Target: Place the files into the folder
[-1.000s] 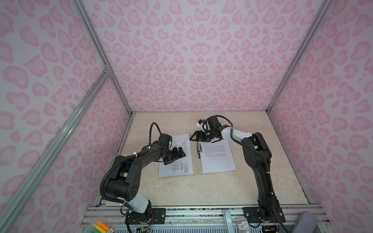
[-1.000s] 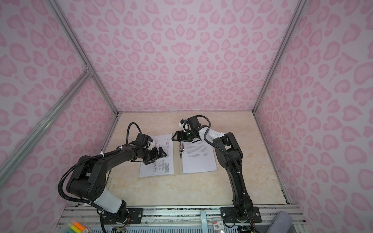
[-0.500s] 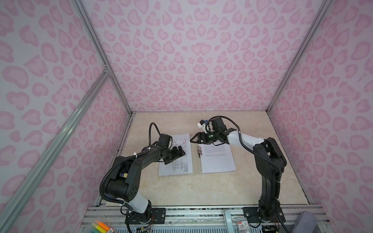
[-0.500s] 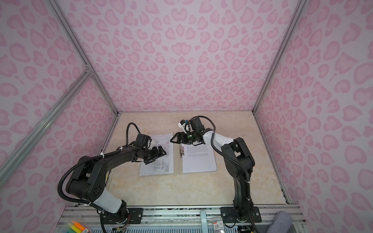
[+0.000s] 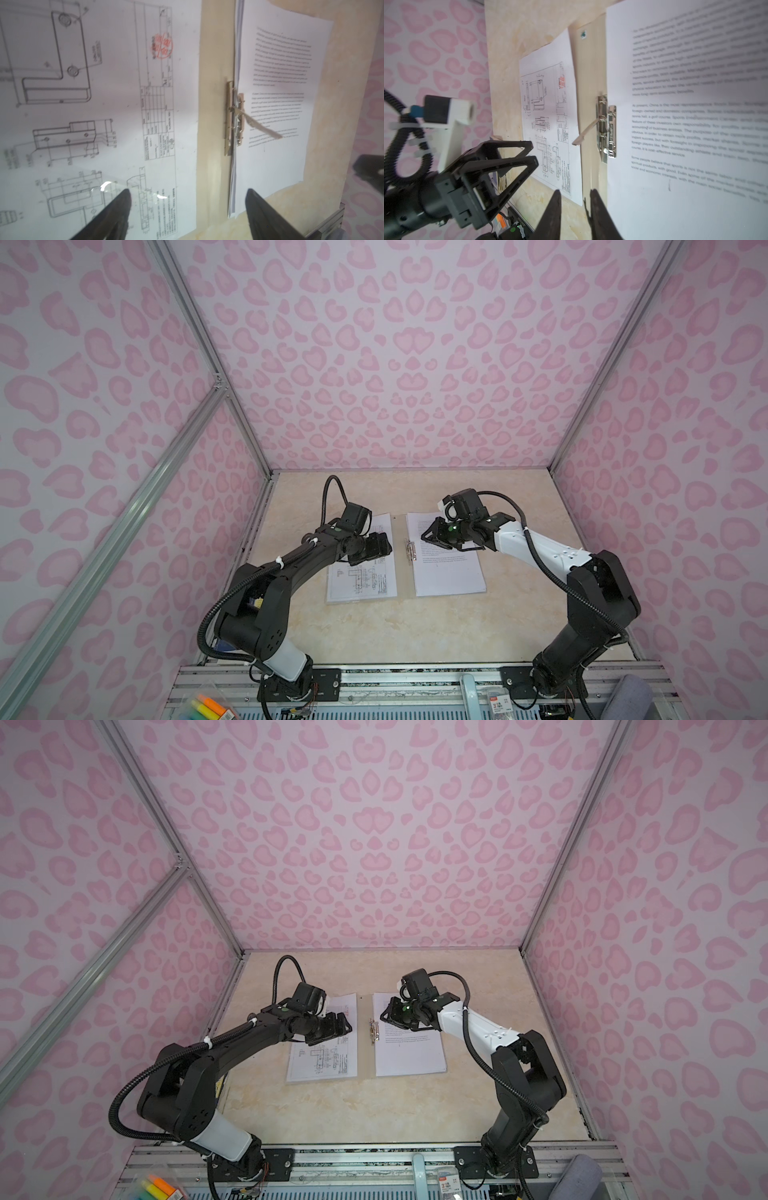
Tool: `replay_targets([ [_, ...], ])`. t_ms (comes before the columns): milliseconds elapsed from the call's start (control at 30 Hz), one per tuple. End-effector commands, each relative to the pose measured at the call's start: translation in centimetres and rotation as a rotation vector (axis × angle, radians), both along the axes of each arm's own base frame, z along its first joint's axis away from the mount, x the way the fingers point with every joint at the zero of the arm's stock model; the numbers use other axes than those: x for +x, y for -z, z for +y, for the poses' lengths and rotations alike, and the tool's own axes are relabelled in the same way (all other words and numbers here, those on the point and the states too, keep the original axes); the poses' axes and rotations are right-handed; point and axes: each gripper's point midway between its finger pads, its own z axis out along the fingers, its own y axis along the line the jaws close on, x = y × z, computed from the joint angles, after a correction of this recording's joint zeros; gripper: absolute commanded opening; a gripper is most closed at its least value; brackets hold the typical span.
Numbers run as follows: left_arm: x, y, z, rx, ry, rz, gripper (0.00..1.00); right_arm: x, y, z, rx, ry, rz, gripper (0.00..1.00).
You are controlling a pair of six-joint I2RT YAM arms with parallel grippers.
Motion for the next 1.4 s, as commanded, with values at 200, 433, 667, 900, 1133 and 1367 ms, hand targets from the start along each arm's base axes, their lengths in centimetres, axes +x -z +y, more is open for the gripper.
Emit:
replay_targets([
  [200, 6.5, 1.3, -4.0, 0.072, -0.016, 0.009, 0.63, 1.4, 1.9, 0.9, -0.068, 0.241, 0.239, 0.28],
  [433, 8.3, 3.3, -6.3, 0.034, -0.002, 0.054, 0.57, 1.3, 3.0, 2.9, -0.103, 0.292, 0.367, 0.18],
  [667, 8.6, 4.8, -6.7, 0.037, 0.012, 0.08, 0.57, 2.0, 2.7, 3.9, -0.112, 0.311, 0.352, 0.19],
  [900, 8.5, 5.8, -6.3, 0.024, -0.001, 0.099, 0.57, 1.2, 3.5, 4.3, -0.16, 0.326, 0.403, 0.19],
  [1133, 8.3, 6.4, -5.9, 0.021, -0.006, 0.113, 0.57, 1.5, 3.7, 4.3, -0.188, 0.35, 0.402, 0.19],
  [1367, 8.0, 7.0, -5.9, 0.009, -0.004, 0.125, 0.57, 1.7, 4.0, 4.5, -0.199, 0.353, 0.412, 0.18],
])
